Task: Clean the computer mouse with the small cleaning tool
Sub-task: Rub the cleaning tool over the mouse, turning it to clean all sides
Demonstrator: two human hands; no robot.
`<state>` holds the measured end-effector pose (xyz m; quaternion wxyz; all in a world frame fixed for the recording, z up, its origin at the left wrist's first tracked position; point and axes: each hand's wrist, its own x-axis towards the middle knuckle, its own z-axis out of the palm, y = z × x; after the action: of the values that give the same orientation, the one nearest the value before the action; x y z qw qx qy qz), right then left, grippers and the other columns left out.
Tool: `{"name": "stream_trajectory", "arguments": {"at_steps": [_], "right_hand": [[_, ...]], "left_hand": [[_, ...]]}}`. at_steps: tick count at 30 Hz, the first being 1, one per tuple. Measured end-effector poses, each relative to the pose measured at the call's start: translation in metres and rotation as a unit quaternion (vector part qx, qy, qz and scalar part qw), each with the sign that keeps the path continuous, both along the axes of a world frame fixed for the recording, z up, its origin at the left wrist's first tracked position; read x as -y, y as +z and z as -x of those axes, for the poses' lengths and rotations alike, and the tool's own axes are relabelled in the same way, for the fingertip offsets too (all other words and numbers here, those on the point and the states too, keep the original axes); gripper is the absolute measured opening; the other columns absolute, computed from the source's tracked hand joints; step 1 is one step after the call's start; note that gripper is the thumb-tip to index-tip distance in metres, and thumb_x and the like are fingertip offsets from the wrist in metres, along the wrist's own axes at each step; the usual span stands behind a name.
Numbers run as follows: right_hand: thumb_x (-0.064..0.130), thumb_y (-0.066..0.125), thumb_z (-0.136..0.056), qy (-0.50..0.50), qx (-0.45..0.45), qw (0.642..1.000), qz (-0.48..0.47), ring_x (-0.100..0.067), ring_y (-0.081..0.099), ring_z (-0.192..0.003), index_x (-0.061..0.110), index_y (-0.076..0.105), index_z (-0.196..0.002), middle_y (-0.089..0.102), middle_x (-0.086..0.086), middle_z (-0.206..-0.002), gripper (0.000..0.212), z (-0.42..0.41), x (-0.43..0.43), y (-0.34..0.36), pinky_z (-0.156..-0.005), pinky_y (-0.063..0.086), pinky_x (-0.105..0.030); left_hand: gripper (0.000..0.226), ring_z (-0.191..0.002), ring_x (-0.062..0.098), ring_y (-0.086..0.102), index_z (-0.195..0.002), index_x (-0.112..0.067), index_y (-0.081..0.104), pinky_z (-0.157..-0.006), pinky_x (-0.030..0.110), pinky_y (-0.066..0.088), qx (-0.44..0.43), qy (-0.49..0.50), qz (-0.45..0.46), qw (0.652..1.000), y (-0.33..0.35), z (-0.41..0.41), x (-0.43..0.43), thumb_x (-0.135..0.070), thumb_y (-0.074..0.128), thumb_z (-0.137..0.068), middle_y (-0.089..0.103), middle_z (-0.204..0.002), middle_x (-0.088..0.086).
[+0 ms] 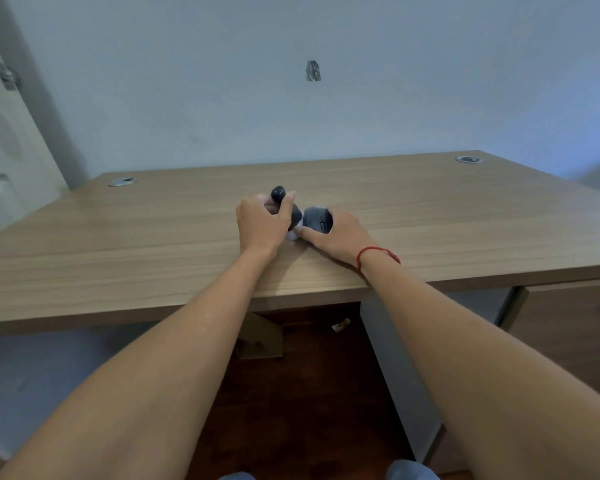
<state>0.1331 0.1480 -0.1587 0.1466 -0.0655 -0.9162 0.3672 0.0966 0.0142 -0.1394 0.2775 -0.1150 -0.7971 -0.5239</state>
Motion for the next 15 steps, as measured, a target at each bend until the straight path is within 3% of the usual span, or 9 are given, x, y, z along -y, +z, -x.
{"name": "stream_trajectory", "arguments": {"at_steps": [4, 6, 11, 13, 15], "right_hand": [[0.047, 0.078, -0.070, 0.042, 0.007, 0.999, 0.012, -0.016, 0.058, -0.092, 0.035, 0.052, -0.085, 0.057, 0.016, -0.086, 0.032, -0.0059, -0.0029, 0.0012, -0.086, 0.048, -0.034], [0.037, 0.078, -0.073, 0.058, 0.005, 0.998, 0.019, -0.015, 0.057, -0.089, 0.036, 0.048, -0.076, 0.054, 0.017, -0.082, 0.030, -0.0093, -0.0040, 0.0036, -0.083, 0.045, -0.032], [0.023, 0.074, -0.079, 0.074, -0.006, 0.996, 0.051, -0.009, 0.057, -0.084, 0.034, 0.054, -0.076, 0.054, 0.020, -0.081, 0.023, -0.0093, -0.0077, 0.0059, -0.082, 0.043, -0.027], [0.029, 0.075, -0.075, 0.066, -0.003, 0.997, 0.045, -0.013, 0.058, -0.089, 0.030, 0.057, -0.089, 0.057, 0.016, -0.087, 0.023, -0.0064, -0.0076, 0.0040, -0.082, 0.045, -0.029], [0.036, 0.076, -0.069, 0.064, -0.005, 0.997, 0.042, -0.017, 0.058, -0.091, 0.022, 0.060, -0.103, 0.060, 0.008, -0.095, 0.041, -0.0041, -0.0061, 0.0030, -0.079, 0.046, -0.030]], "left_hand": [[0.037, -0.071, 0.024, 0.068, -0.072, 0.001, 0.070, -0.071, 0.033, 0.054, 0.018, 0.019, -0.022, 0.999, -0.0007, 0.0039, -0.0050, -0.033, 0.069, -0.084, 0.075, -0.077, 0.013], [0.038, -0.073, 0.027, 0.070, -0.071, 0.002, 0.070, -0.071, 0.035, 0.054, 0.026, 0.016, -0.030, 0.999, 0.0002, 0.0047, -0.0075, -0.034, 0.069, -0.084, 0.075, -0.076, 0.015], [0.038, -0.052, 0.021, 0.063, -0.063, -0.002, 0.065, -0.046, 0.019, 0.048, 0.072, -0.024, -0.116, 0.990, -0.0001, 0.0066, -0.0057, -0.034, 0.069, -0.083, 0.067, -0.061, 0.015], [0.038, -0.058, 0.018, 0.059, -0.066, 0.000, 0.067, -0.057, 0.025, 0.048, 0.067, -0.014, -0.091, 0.994, -0.0004, 0.0085, -0.0065, -0.034, 0.070, -0.083, 0.067, -0.064, 0.010], [0.033, -0.067, 0.016, 0.061, -0.074, -0.002, 0.071, -0.067, 0.027, 0.049, 0.059, 0.000, -0.060, 0.996, -0.0007, 0.0073, -0.0078, -0.033, 0.071, -0.082, 0.069, -0.072, 0.006]]}}
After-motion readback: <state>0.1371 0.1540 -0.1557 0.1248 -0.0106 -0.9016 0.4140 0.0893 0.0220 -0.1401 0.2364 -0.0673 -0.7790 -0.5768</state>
